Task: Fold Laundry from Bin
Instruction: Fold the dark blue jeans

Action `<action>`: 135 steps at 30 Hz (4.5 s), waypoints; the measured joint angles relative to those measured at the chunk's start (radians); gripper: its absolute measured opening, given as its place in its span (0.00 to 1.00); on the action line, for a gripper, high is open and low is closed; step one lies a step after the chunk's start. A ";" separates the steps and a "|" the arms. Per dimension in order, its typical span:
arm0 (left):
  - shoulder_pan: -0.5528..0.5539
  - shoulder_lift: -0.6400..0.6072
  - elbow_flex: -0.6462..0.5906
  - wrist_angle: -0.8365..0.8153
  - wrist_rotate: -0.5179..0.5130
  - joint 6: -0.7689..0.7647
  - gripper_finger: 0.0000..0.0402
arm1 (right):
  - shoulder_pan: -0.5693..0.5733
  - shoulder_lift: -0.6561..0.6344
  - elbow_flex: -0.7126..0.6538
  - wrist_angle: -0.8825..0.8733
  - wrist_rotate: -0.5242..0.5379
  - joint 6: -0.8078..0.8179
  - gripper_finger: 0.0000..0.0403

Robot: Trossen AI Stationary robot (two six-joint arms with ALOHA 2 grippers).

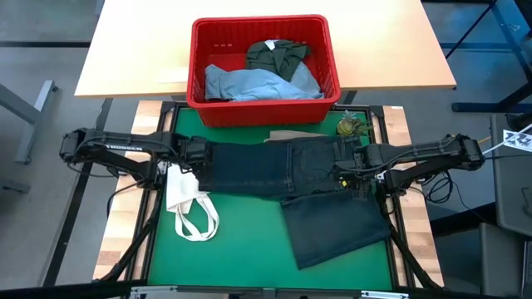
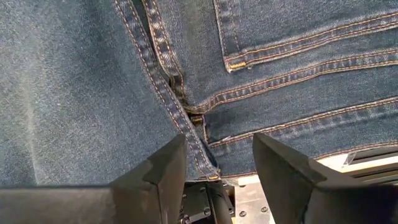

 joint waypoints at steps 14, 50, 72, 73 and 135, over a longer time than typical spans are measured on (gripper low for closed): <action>0.085 0.000 -0.223 0.283 0.097 -0.110 0.44 | 0.000 0.000 0.000 0.000 0.000 0.000 0.46; 0.096 -0.132 -0.377 0.501 0.204 -0.139 0.01 | 0.000 0.000 0.000 0.019 -0.001 0.000 0.46; 0.095 -0.522 -0.308 0.182 0.169 -0.312 0.00 | 0.000 0.000 -0.001 0.100 -0.061 0.000 0.46; 0.095 -0.529 -0.294 0.196 0.169 -0.313 0.00 | 0.000 0.000 -0.001 0.106 -0.061 0.000 0.46; -0.293 -0.061 -0.239 1.223 0.075 -0.231 0.00 | -0.113 0.488 0.262 1.634 -0.053 -0.348 0.46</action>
